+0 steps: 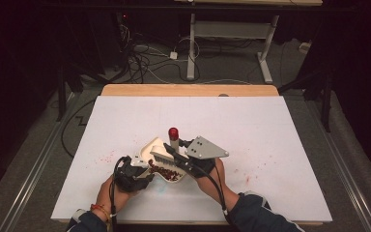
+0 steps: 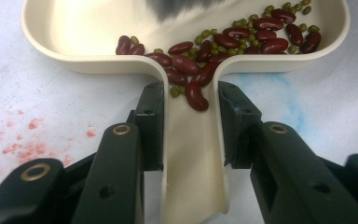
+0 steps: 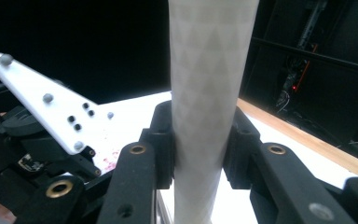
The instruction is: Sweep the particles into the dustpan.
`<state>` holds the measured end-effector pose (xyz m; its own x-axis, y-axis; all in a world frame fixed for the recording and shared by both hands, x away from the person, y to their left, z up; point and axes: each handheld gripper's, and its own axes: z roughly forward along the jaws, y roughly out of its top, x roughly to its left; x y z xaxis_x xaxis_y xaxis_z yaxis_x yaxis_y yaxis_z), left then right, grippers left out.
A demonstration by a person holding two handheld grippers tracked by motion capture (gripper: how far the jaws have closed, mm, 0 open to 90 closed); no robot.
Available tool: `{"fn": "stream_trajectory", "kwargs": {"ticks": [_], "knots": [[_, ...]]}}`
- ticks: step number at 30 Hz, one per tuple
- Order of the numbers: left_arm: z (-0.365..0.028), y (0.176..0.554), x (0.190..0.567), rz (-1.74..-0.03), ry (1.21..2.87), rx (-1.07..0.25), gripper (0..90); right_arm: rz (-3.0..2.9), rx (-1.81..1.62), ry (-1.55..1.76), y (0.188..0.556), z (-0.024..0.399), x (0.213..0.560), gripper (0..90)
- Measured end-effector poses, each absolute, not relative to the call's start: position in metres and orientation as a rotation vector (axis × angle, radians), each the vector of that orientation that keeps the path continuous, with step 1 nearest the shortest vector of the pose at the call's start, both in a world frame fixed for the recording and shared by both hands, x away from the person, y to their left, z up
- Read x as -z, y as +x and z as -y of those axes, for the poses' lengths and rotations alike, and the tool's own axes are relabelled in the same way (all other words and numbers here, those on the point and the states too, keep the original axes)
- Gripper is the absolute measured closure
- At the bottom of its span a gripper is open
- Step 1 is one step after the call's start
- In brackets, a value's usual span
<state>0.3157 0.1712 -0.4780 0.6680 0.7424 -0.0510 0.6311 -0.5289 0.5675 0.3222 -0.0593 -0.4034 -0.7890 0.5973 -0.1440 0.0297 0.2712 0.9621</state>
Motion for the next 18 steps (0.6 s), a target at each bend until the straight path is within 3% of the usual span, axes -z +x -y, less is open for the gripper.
{"fn": "stream_trajectory", "kwargs": {"ticks": [18], "knots": [[-0.184,0.317,0.477,-1.084,2.297,-0.270,63.2,-2.061,-1.529,0.517,0.332,0.121,0.365,69.9]]}}
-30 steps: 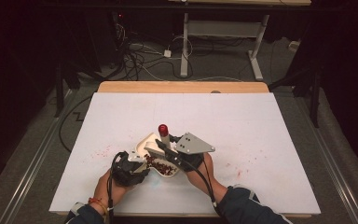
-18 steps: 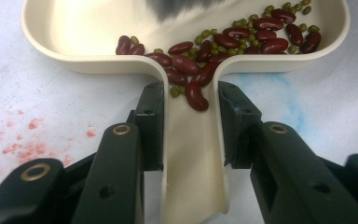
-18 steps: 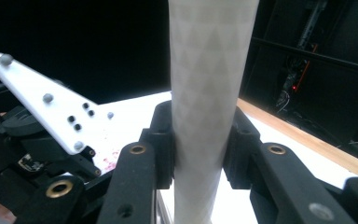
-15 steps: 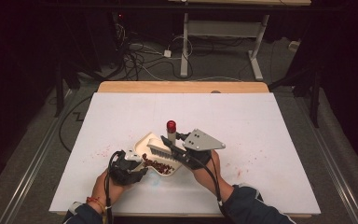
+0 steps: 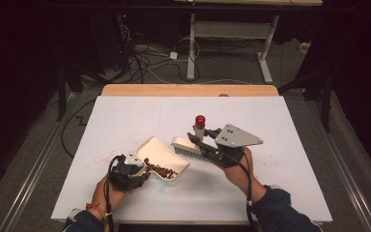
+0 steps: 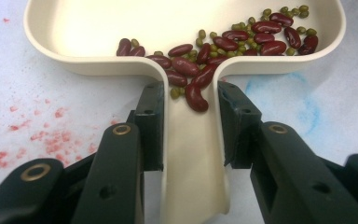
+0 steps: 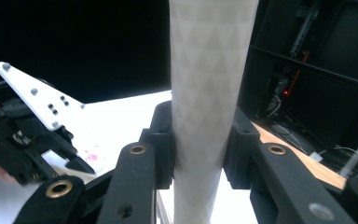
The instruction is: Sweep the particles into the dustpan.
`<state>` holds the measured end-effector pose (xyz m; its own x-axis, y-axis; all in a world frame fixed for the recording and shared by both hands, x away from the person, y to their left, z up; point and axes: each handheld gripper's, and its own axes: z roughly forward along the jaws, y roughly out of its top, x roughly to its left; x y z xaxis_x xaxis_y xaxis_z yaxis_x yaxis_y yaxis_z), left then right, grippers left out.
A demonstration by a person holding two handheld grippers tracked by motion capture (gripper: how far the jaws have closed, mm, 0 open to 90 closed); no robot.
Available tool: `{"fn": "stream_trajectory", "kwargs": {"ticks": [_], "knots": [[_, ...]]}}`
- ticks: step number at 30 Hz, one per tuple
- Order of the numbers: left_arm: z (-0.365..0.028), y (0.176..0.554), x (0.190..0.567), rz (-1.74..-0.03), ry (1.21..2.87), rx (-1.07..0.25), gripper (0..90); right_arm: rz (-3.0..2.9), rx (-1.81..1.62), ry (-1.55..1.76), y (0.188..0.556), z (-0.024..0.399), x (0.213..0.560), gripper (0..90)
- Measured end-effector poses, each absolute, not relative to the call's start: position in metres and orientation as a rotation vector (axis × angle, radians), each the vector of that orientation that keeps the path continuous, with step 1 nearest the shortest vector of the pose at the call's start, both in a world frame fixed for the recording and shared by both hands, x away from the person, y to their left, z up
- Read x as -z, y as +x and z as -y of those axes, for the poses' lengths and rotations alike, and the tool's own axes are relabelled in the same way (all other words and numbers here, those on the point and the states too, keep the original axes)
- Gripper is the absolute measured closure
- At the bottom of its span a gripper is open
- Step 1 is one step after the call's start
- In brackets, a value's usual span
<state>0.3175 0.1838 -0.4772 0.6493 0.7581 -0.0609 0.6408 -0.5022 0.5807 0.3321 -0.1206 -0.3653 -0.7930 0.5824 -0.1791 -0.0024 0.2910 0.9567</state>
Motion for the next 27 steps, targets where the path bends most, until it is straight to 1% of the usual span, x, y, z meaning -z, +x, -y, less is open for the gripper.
{"fn": "stream_trajectory", "kwargs": {"ticks": [4,14,20,27], "knots": [[-0.186,0.318,0.477,-1.087,2.299,-0.266,63.3,-2.062,-1.487,0.529,0.333,0.149,0.357,69.9],[-0.189,0.318,0.476,-1.090,2.302,-0.265,63.2,-2.058,-1.424,0.606,0.333,0.208,0.354,69.8],[-0.194,0.318,0.476,-1.097,2.302,-0.267,63.2,-2.036,-1.396,0.658,0.327,0.238,0.353,69.8],[-0.197,0.317,0.477,-1.106,2.297,-0.273,63.2,-2.043,-1.357,0.708,0.317,0.261,0.357,69.8]]}}
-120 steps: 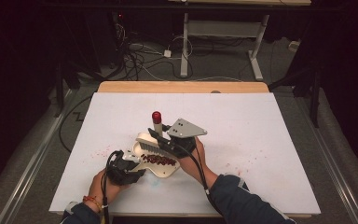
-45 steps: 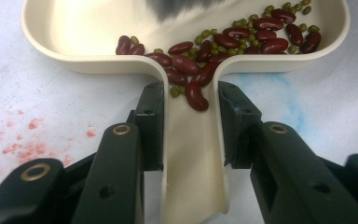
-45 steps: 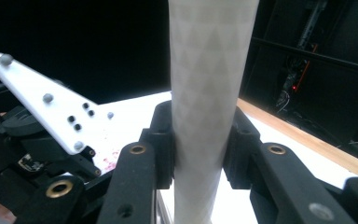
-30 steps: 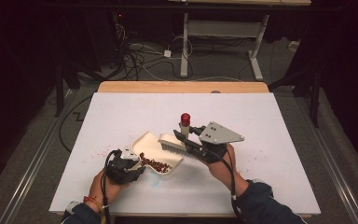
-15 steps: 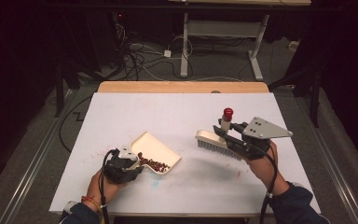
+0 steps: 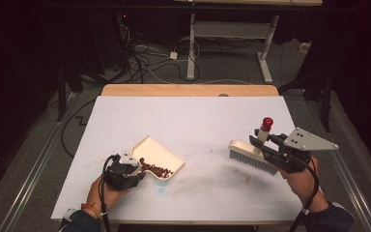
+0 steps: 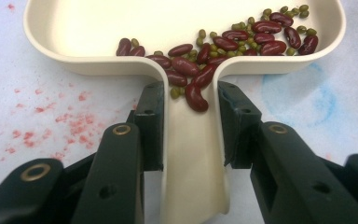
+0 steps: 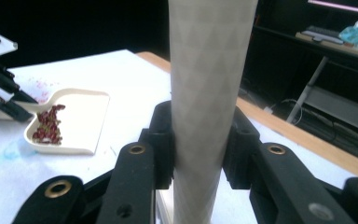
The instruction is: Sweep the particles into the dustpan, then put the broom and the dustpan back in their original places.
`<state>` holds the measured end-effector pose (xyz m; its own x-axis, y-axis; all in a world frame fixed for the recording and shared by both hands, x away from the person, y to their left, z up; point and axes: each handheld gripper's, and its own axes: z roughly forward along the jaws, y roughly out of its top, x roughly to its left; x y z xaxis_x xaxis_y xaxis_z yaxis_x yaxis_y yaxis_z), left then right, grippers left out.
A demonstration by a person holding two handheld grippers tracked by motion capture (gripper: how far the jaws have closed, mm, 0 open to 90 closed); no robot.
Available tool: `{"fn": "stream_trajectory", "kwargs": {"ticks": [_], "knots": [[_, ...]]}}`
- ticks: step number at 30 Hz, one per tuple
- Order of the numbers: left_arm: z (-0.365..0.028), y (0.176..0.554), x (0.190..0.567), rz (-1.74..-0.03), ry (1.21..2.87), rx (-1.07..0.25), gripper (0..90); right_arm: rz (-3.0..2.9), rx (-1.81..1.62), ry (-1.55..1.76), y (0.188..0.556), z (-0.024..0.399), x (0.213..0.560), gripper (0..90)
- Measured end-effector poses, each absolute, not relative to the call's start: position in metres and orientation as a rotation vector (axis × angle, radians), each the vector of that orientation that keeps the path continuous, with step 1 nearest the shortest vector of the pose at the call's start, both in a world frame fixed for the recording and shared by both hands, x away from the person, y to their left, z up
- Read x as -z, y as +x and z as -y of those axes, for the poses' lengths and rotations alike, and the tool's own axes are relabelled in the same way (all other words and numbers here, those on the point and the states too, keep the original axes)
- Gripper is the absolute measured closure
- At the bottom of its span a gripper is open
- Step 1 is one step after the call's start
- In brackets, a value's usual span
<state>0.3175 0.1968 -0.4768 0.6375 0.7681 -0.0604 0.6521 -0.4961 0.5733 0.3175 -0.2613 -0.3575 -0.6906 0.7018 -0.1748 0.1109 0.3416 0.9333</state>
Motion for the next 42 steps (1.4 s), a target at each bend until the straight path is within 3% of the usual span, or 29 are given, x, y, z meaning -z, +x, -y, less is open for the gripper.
{"fn": "stream_trajectory", "kwargs": {"ticks": [23,42], "knots": [[-0.221,0.318,0.477,-1.194,2.235,-0.306,63.2,-2.166,-1.363,0.674,0.291,0.277,0.381,69.8],[-0.237,0.328,0.484,-1.341,2.147,-0.372,63.2,-2.231,-1.369,0.668,0.291,0.280,0.382,69.7]]}}
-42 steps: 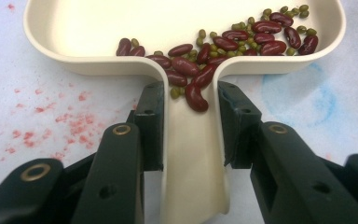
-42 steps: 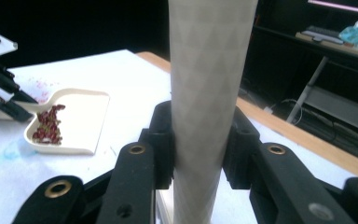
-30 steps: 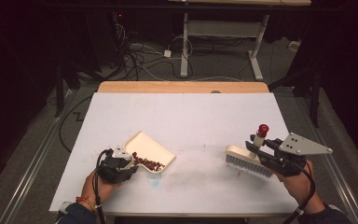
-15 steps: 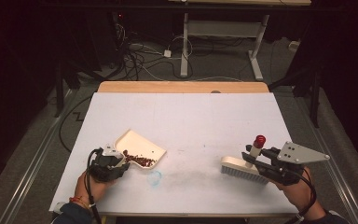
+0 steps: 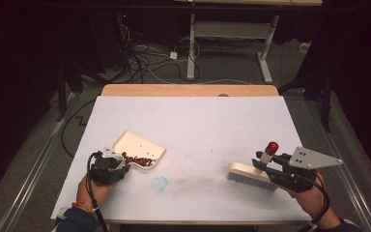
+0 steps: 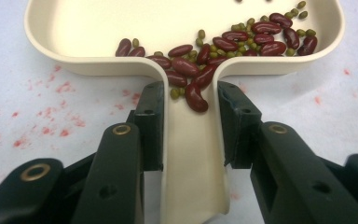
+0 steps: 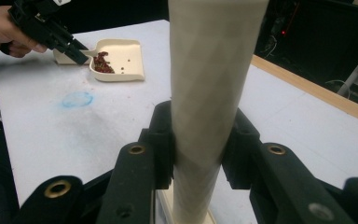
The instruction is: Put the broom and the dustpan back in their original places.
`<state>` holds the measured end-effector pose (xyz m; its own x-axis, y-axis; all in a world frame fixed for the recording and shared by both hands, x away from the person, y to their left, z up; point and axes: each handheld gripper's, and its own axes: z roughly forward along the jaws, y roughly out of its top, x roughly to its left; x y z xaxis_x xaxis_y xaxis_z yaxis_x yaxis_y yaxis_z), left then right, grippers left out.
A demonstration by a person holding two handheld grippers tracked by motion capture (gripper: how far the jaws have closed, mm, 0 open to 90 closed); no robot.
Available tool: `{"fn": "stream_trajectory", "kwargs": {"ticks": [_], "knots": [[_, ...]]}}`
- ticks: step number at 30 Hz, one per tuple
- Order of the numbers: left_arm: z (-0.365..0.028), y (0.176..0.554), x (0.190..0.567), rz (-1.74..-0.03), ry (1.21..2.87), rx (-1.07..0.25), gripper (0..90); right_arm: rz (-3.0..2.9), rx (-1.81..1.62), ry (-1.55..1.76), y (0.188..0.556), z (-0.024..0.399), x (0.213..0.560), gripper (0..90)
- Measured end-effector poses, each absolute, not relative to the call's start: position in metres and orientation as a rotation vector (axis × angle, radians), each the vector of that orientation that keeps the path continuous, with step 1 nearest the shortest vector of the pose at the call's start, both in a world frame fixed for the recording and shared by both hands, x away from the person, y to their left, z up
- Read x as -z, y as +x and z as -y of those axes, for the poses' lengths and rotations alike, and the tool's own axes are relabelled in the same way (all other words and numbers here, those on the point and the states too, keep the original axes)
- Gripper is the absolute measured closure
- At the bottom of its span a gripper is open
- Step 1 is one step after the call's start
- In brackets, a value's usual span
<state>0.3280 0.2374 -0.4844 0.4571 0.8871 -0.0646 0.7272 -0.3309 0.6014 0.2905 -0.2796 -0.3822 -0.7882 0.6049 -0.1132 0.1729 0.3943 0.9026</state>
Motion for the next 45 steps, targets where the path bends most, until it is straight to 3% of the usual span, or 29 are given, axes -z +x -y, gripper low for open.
{"fn": "stream_trajectory", "kwargs": {"ticks": [13,21,27,29,33,36,38,40,41,45], "knots": [[-0.218,0.332,0.488,-1.467,2.031,-0.378,61.9,-2.251,-1.366,0.743,0.322,0.291,0.380,67.9],[-0.204,0.323,0.484,-1.446,2.008,-0.323,55.1,-2.221,-1.298,0.864,0.368,0.295,0.383,62.1],[-0.203,0.318,0.482,-1.369,2.034,-0.314,49.2,-2.209,-1.242,0.961,0.407,0.293,0.392,58.2],[-0.205,0.315,0.479,-1.330,2.034,-0.332,42.4,-2.210,-1.201,1.008,0.418,0.291,0.396,56.8],[-0.212,0.300,0.473,-1.103,2.099,-0.477,32.4,-2.202,-1.145,1.058,0.434,0.287,0.406,54.8],[-0.223,0.292,0.474,-1.007,2.106,-0.490,31.5,-2.187,-1.094,1.065,0.442,0.279,0.413,52.7],[-0.228,0.289,0.475,-0.990,2.111,-0.502,31.1,-2.183,-1.040,1.052,0.448,0.273,0.416,51.0],[-0.232,0.287,0.476,-0.990,2.099,-0.515,22.2,-2.176,-1.002,1.045,0.454,0.267,0.418,45.4],[-0.234,0.286,0.476,-0.983,2.083,-0.516,22.2,-2.171,-0.963,1.042,0.458,0.263,0.419,41.1],[-0.235,0.285,0.475,-0.967,2.057,-0.532,19.0,-2.118,-0.940,1.030,0.467,0.252,0.421,39.5]]}}
